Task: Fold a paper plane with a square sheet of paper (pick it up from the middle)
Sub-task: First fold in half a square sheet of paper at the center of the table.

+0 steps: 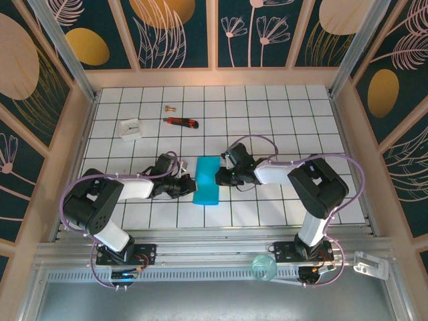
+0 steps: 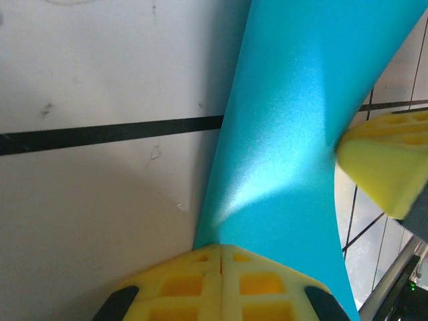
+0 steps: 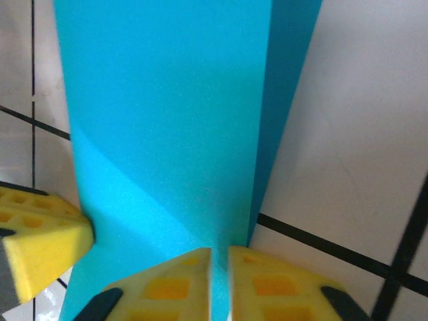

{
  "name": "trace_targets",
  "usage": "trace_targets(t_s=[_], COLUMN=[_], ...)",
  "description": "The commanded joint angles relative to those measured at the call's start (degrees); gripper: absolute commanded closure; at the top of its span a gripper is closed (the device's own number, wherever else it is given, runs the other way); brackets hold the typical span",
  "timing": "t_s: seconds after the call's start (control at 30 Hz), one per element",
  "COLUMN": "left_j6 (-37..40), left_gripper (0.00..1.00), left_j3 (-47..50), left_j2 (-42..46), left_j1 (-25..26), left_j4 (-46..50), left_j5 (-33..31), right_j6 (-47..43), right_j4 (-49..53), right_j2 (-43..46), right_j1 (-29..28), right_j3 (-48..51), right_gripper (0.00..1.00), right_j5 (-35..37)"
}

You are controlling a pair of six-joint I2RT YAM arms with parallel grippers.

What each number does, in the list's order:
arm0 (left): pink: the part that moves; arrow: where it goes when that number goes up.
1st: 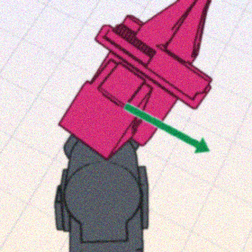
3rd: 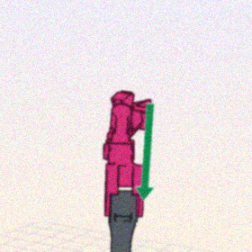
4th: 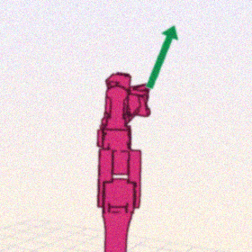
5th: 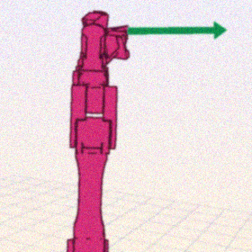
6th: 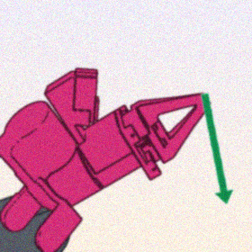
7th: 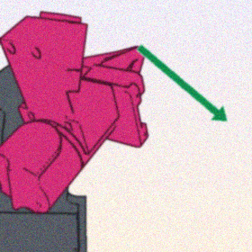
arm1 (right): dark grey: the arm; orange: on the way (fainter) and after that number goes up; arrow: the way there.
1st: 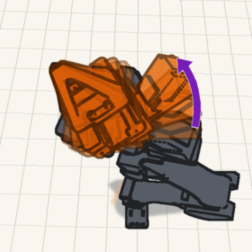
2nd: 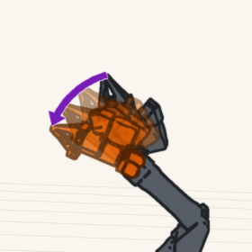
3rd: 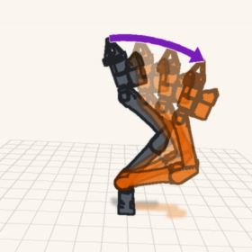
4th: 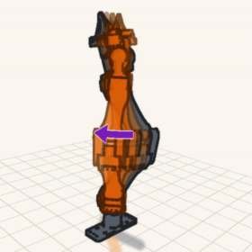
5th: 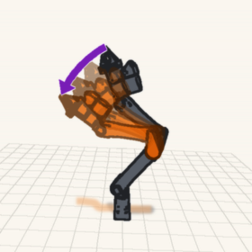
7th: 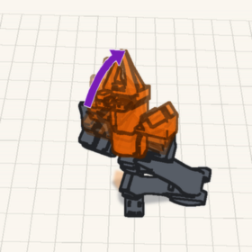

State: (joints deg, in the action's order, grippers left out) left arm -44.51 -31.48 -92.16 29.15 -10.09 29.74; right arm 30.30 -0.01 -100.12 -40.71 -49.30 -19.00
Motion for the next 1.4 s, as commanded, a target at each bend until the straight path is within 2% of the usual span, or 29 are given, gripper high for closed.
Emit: trace_targets(t_s=[0.0,0.13,0.3,0.4,0.97,1.37], left_j6=[3.6,3.9,3.6,3.6,3.7,4.8], left_gripper=[1.00,1.00,1.00,1.00,1.00,1.00], left_j3=[1.3,1.3,1.2,1.1,0.3,1.0], left_j2=[-4.2,-4.6,-4.5,-4.5,-5.7,-5.7], left_j1=[0.0,0.0,0.0,0.0,0.0,0.0], left_j4=[9.4,9.6,9.6,9.7,9.6,10.4], left_j5=[-4.2,-4.1,-4.0,-4.1,-4.2,-4.7], right_j6=[-1.2,0.5,2.6,2.8,3.3,1.8], right_j4=[0.9,-4.4,-6.7,-5.9,-3.8,-1.7], right_j2=[3.7,3.0,-1.7,-4.7,-12.5,-16.7], right_j1=[0.4,0.0,-1.4,-2.6,-5.2,-3.4], right_j3=[-2.6,-3.9,-8.0,-10.7,-14.5,-17.0], right_gripper=[0.83,0.83,0.97,1.00,1.00,1.00], right_j5=[-2.3,-7.8,-10.8,-11.1,-10.2,-7.8])
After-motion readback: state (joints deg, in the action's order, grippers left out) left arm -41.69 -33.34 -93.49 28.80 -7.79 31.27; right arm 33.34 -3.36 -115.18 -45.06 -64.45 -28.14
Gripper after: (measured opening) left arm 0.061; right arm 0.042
